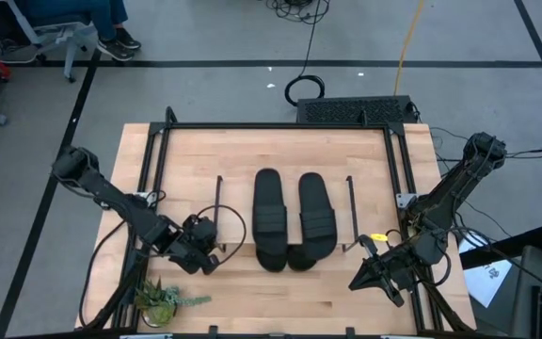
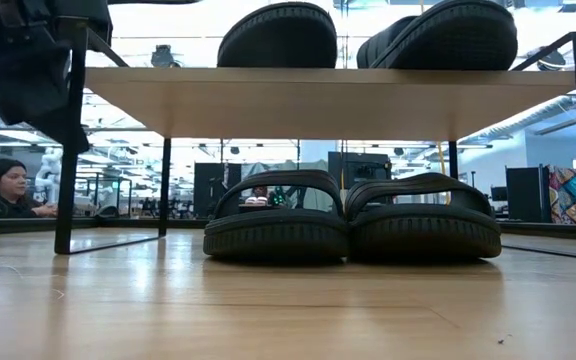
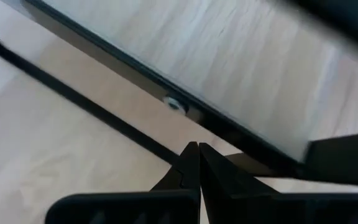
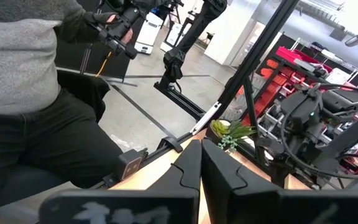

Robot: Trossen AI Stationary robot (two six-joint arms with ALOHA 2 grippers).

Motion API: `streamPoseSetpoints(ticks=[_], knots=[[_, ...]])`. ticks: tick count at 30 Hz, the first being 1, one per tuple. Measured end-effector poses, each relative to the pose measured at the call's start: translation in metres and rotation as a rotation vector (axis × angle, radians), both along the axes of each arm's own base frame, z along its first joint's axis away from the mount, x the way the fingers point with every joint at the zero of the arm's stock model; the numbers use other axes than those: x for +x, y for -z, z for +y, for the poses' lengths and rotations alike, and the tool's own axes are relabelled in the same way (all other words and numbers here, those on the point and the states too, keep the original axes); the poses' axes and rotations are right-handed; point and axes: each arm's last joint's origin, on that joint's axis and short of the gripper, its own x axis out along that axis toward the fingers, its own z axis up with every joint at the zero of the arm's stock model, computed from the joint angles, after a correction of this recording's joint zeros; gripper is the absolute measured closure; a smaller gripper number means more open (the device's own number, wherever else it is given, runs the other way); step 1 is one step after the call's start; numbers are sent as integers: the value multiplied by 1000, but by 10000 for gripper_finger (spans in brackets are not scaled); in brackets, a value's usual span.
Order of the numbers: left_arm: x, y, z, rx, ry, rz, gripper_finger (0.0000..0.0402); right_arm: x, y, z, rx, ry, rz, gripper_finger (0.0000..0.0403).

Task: Pick and place slides into the shelf
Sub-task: Adjust the shelf, then return to home position

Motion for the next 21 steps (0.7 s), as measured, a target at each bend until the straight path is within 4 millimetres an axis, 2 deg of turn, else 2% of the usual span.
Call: streamPoseSetpoints(ticks=[10, 17, 21], knots=[[3, 8, -3, 7, 20, 39, 401, 0, 0, 0, 0, 0, 1, 403], [-18, 5, 14, 97, -68, 175, 401, 0, 0, 0, 31, 2, 19, 403], [-30, -3, 24, 145, -116, 196, 401, 0, 0, 0, 44, 5, 26, 403]])
